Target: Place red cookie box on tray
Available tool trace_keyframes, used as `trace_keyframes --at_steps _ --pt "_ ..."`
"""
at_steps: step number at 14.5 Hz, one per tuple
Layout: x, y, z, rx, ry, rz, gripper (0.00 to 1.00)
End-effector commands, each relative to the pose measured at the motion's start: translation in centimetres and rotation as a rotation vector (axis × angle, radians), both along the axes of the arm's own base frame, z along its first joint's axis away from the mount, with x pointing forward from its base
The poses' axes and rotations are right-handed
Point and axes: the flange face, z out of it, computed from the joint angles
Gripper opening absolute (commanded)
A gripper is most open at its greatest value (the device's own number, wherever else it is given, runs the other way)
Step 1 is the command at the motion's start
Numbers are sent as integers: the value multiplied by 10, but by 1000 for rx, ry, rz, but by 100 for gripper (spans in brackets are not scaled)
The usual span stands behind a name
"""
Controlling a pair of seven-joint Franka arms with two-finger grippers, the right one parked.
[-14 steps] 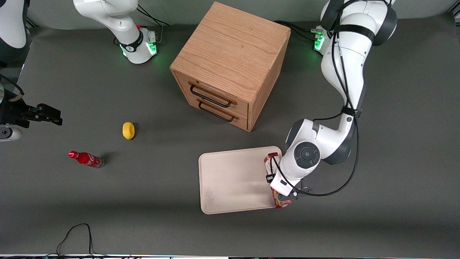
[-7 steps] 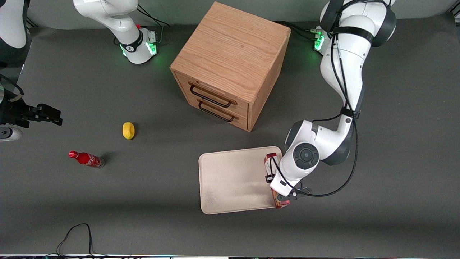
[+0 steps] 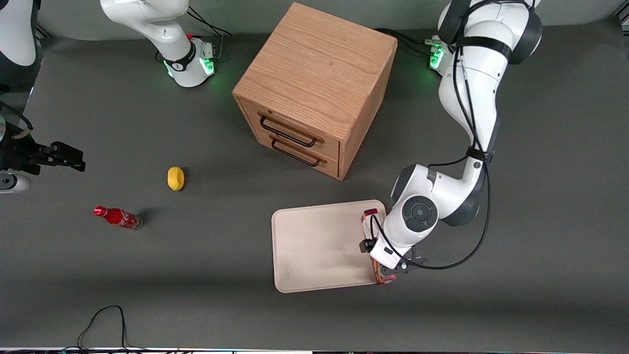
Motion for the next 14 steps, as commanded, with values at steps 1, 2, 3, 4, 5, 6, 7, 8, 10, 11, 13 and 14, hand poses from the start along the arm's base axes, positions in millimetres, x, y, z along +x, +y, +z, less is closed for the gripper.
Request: trace_keyframes --at_steps 1,2,3,4,5,6,7,8,10,11,13,14 --pt "3 -1 14 10 -18 -13 100" --pt "5 2 21 10 -22 -9 100" --pt "4 9 29 16 -16 -6 100" --pt "-1 21 42 26 4 -2 100" --pt "-8 29 58 36 23 -2 100" --pt "-19 35 78 45 41 -14 100" --pt "-31 51 100 54 54 -34 100" --pt "-44 77 121 55 57 -64 100" --pt "-74 128 161 59 59 -151 100" --pt "-84 157 180 67 84 -167 100" --pt "-100 199 221 74 137 -195 100" --pt "-108 219 240 74 148 -181 100"
